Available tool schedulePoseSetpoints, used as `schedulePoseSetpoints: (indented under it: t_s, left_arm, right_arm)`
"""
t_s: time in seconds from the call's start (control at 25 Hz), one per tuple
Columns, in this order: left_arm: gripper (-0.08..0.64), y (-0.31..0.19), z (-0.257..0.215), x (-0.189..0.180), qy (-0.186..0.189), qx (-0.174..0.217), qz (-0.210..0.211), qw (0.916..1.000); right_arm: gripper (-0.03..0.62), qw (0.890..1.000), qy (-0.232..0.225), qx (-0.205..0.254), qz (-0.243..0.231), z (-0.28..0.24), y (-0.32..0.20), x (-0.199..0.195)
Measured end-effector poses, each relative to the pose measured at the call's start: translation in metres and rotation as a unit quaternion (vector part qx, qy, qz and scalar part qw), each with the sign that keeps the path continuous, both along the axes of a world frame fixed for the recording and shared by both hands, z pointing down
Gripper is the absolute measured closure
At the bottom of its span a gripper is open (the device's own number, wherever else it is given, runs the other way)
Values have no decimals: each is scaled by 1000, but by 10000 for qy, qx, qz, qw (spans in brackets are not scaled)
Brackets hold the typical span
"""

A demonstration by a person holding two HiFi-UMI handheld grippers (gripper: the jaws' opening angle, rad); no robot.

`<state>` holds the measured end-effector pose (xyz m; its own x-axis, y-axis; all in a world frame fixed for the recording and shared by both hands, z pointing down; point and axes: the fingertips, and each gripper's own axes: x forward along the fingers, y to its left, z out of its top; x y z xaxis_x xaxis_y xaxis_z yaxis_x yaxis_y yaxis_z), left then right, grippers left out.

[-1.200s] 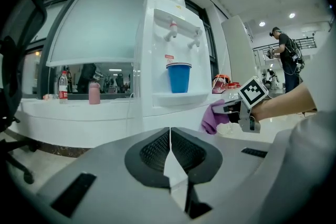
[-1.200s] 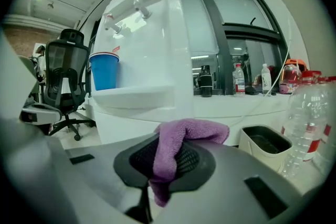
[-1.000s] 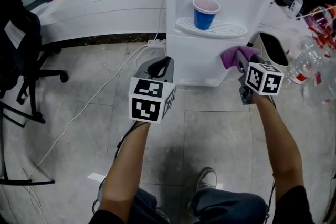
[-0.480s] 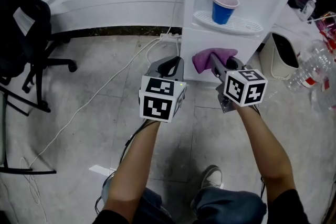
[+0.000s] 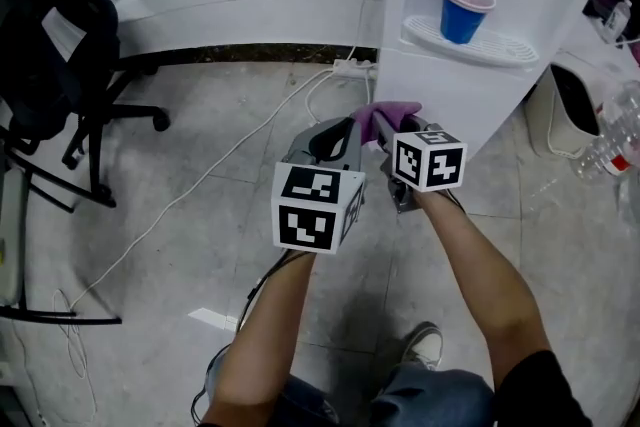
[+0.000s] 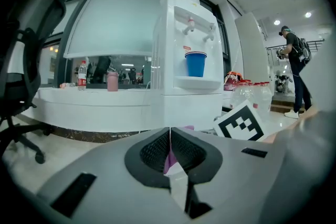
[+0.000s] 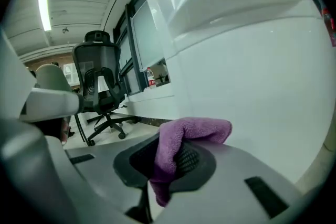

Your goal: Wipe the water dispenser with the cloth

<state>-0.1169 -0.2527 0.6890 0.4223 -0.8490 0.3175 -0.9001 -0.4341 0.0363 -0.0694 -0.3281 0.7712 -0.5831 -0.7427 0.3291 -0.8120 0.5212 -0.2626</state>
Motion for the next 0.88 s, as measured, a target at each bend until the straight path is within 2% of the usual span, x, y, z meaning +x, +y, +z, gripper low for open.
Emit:
schedulePoseSetpoints:
  t_s: [0.28,0.44,0.72,0.88]
  left_arm:
    - [531,-2,15,-4,-163,-52,-33,9998]
    - [532,-2,24,4,-156,-129,82,9998]
    - [531,-5,28,25,-193,-126,253,9994]
    - [531,-9,30,39,-93,-134,343,9993]
  right_arm:
    - [552,9991,-166,-287,264,34,-19,0]
    - [552,9977,-269,-381,484,39,-22,16]
    - [551,9961,-164,-419,765,40,-22,60]
    - [552,9950,-38,-423,903,43,-18,88]
